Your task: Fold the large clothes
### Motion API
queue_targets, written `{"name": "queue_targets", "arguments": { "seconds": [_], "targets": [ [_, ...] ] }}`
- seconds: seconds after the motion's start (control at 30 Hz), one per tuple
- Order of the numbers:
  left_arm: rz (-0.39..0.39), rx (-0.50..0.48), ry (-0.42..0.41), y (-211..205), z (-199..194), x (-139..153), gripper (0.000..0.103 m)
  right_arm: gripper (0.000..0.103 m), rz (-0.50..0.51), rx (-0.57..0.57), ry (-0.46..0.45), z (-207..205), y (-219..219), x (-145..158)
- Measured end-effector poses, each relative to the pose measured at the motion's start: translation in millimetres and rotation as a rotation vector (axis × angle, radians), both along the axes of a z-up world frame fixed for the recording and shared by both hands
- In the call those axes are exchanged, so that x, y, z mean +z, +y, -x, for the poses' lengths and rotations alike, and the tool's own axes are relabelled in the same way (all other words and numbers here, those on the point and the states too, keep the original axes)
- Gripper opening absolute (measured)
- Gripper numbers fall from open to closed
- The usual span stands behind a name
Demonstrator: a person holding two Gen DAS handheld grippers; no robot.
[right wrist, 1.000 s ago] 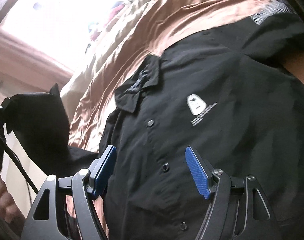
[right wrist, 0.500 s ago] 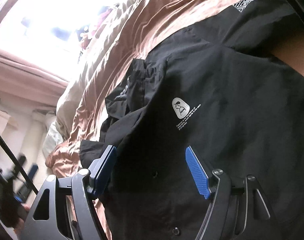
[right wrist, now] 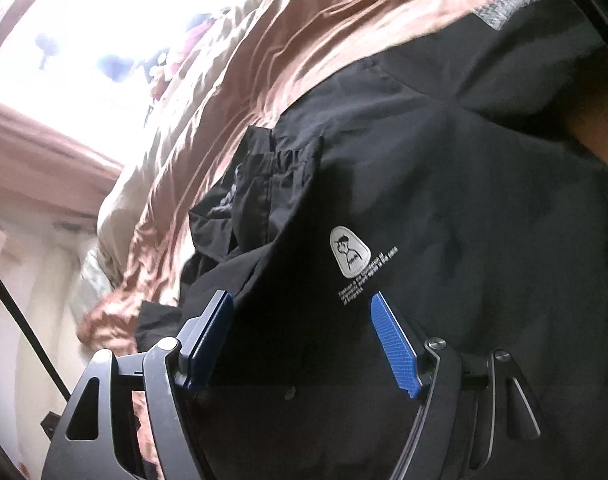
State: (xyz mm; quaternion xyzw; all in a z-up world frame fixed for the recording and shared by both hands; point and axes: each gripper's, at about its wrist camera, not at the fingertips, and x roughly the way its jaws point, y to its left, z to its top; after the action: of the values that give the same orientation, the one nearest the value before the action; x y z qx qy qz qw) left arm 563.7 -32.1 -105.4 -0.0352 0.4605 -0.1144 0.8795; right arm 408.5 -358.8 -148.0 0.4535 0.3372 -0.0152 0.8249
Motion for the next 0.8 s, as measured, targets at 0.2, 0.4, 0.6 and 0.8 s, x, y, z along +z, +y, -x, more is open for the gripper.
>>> {"name": "queue_targets", "arguments": {
  "seconds": [0.2, 0.4, 0.6, 0.8],
  "targets": [
    [-0.009, -0.006, 0.054, 2, -3, -35, 0.057, 0.062, 0.103, 0.058, 0.009, -26, 8, 9],
    [-0.021, -0.025, 0.093, -2, -7, -59, 0.047, 0.053, 0.149, 0.046, 0.038, -60, -2, 14],
    [-0.002, -0.03, 0.111, 1, -6, -69, 0.046, 0.031, 0.115, 0.058, 0.084, -101, -7, -2],
    [-0.033, -0.04, 0.108, -3, -6, -68, 0.045, 0.0, 0.192, 0.056, 0.078, -103, -8, -2]
  ]
}}
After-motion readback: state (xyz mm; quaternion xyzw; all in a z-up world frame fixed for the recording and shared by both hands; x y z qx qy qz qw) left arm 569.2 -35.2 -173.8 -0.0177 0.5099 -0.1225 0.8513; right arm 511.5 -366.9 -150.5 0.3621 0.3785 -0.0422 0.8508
